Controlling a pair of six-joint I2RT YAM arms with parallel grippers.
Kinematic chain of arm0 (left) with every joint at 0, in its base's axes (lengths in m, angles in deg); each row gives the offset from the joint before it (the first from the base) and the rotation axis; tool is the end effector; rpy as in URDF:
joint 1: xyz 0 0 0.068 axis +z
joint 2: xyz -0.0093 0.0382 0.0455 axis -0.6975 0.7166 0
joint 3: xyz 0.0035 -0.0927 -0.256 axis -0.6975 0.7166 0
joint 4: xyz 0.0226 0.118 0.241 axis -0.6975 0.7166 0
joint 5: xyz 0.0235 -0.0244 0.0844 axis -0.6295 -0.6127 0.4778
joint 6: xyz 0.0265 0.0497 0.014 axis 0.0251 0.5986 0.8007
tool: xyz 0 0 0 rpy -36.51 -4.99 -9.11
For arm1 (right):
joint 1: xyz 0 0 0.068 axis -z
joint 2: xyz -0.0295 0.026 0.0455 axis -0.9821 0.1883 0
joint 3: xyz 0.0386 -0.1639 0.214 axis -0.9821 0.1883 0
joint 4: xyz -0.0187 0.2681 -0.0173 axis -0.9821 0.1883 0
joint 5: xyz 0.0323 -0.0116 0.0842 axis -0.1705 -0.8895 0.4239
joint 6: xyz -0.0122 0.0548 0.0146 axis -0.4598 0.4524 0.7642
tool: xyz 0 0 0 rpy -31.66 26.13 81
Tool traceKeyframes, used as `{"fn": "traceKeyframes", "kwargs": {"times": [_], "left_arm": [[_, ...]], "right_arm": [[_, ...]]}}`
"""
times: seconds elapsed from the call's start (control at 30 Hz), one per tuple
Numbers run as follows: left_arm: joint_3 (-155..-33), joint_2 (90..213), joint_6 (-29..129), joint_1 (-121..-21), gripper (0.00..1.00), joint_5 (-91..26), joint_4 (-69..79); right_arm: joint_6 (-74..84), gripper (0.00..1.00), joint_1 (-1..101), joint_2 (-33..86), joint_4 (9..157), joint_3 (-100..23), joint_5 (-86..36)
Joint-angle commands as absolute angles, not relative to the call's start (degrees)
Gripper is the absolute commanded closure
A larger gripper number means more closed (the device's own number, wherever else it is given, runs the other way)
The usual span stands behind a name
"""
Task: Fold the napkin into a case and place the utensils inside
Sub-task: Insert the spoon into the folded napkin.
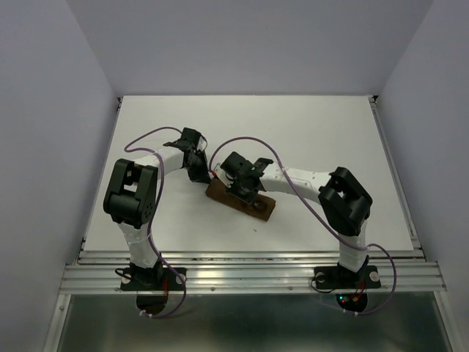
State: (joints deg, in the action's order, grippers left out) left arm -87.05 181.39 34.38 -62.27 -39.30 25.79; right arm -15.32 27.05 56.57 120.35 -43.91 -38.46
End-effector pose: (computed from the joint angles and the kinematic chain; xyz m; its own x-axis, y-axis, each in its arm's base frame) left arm 0.3585 -0.1282 0.1539 -0.9176 -0.1602 -0.3638 0.0140 0.9016 -0.4323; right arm 0.2532 0.3182 0.1789 -0.3790 -0.8604 -0.3406 -0.8718 0.4554 -0.1805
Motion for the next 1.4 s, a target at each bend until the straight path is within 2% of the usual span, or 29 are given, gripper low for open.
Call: {"fn": "traceKeyframes", "kwargs": {"times": [0.0,0.8,1.13,1.37], "left_arm": [[-86.0,178.8,34.4,-62.8,0.97,-40.1,25.7],[-85.9,179.1,34.8,-62.8,0.98,-39.7,25.7],[-86.0,179.3,35.0,-62.8,0.98,-39.5,25.9],[-86.2,179.5,35.0,-62.8,0.98,-39.6,26.0]], "right_arm": [[-16.0,0.99,26.6,57.1,117.6,-47.1,-37.7],[-17.7,0.99,26.6,60.1,116.4,-48.9,-38.3],[-17.1,0.72,26.6,58.4,117.6,-48.7,-39.9],[-17.1,0.62,26.6,56.2,118.4,-47.6,-41.9]]}}
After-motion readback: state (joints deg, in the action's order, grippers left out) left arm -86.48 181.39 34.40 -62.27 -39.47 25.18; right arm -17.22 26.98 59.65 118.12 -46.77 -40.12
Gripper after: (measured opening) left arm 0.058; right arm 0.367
